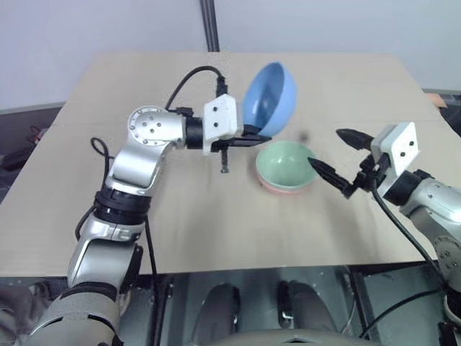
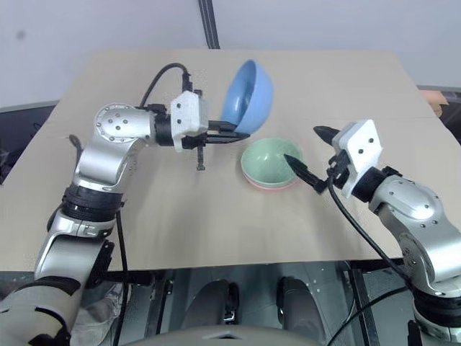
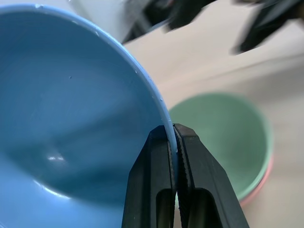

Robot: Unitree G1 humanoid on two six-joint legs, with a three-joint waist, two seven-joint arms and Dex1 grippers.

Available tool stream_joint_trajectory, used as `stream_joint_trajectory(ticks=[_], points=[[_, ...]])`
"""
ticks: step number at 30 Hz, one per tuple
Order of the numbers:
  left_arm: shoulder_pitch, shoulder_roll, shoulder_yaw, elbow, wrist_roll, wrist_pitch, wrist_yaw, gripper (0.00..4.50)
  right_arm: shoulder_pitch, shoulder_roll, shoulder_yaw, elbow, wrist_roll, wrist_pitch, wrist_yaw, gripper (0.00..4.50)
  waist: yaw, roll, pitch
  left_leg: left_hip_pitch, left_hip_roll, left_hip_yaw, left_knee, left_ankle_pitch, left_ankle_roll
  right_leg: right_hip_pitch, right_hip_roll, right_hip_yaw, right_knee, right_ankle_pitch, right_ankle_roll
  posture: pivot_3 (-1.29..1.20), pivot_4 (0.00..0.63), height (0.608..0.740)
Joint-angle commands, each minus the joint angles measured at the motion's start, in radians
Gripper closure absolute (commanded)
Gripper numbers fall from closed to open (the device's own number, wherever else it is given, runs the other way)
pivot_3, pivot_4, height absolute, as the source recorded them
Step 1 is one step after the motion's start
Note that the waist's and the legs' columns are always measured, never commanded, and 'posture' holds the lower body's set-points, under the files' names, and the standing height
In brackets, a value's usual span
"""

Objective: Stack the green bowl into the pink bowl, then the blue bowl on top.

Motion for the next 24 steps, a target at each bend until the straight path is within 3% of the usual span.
stream_joint_trajectory(ticks=[1,2,4,5,8,13,17,21,24], points=[[-0.063,-0.076,-0.071,0.101,0.011,-0.120,-0.088,4.44,0.049,-0.010,-0.093,-0.087,0.010,0.012,-0.052,0.15,0.002,0.000,0.000,0.001,0.000,0.000,0.000,0.000,0.000,0.000,0.000,0.000,0.001,0.000,0.000,0.00,0.150,0.740],[-0.072,-0.091,-0.094,0.139,0.029,-0.155,-0.111,4.44,0.063,-0.010,-0.102,-0.099,0.010,0.015,-0.060,0.15,0.002,0.000,0.000,0.001,0.000,0.000,0.000,0.000,0.000,0.001,0.000,0.000,0.001,0.000,0.000,0.00,0.150,0.740],[-0.080,-0.100,-0.126,0.182,0.032,-0.160,-0.164,3.77,0.081,-0.010,-0.111,-0.119,0.011,0.022,-0.071,0.15,0.003,0.000,0.000,0.001,0.000,0.000,0.000,0.000,0.000,0.001,0.000,0.000,0.001,0.000,0.000,0.00,0.150,0.740],[-0.083,-0.104,-0.131,0.204,0.039,-0.185,-0.180,3.67,0.088,-0.011,-0.114,-0.126,0.014,0.024,-0.075,0.15,0.001,0.000,0.000,0.001,0.000,0.000,0.000,0.000,0.001,0.001,0.000,-0.001,0.001,0.000,0.000,0.00,0.150,0.740],[-0.092,-0.108,-0.116,0.232,0.037,-0.208,-0.190,2.48,0.106,-0.015,-0.119,-0.139,0.020,0.027,-0.084,0.15,-0.004,0.000,0.000,0.001,0.000,-0.001,0.000,0.000,0.001,0.000,0.001,0.001,0.001,0.000,0.000,0.00,0.150,0.740],[-0.050,-0.062,-0.027,0.151,-0.032,-0.059,-0.143,0.03,0.133,-0.019,-0.111,-0.130,0.012,0.003,-0.076,0.15,-0.002,0.000,0.000,0.001,0.000,-0.001,0.000,0.000,0.001,0.000,0.001,0.001,0.001,0.000,0.000,0.00,0.150,0.740],[0.117,-0.034,0.187,-0.006,-0.199,0.171,0.031,0.03,0.156,-0.070,-0.089,-0.064,0.012,-0.045,0.031,0.15,-0.011,0.001,0.000,0.002,0.001,-0.001,0.000,0.000,0.001,0.001,0.001,0.002,0.001,0.000,0.000,0.00,0.150,0.740],[0.264,0.043,0.324,-0.159,-0.334,0.393,0.115,0.01,0.165,-0.117,-0.114,0.030,0.022,-0.093,0.124,0.08,-0.021,0.000,0.000,0.001,0.002,-0.001,0.000,0.000,0.001,0.001,0.000,0.001,0.001,0.000,0.001,0.00,0.150,0.740],[0.375,0.074,0.432,-0.241,-0.387,0.449,0.189,0.01,0.198,-0.162,-0.125,0.105,-0.018,-0.164,0.200,0.08,-0.016,0.000,0.000,0.002,0.003,-0.002,0.000,0.000,0.001,0.001,-0.001,0.000,0.001,0.000,0.001,0.00,0.150,0.740]])
